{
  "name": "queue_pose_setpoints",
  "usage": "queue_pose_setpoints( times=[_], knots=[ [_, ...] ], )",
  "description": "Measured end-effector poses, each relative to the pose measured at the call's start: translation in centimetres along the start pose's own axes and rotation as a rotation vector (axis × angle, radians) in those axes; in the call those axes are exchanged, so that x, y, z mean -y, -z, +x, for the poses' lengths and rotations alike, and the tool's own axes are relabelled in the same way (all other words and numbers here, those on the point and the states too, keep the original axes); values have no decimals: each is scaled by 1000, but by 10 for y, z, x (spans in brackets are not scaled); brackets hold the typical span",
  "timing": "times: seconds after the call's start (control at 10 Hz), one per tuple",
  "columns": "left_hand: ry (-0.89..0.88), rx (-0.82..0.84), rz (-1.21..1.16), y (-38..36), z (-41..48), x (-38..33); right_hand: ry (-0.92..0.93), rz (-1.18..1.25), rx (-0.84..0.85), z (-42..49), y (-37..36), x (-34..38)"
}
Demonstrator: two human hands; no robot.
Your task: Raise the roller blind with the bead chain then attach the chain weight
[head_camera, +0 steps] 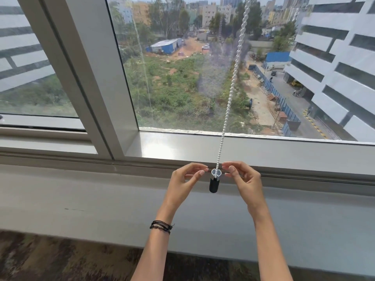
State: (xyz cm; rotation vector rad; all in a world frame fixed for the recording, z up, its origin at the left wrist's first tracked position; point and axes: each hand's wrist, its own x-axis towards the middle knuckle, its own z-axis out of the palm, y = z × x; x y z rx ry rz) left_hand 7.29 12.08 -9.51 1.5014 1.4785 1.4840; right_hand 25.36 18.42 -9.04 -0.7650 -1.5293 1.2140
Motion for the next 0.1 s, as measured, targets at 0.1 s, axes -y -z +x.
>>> queue_pose_setpoints(
  times=[0.1],
  knots=[
    [11, -18, 36, -3, -6, -2, 30, -3, -18, -5, 0, 3]
  ],
)
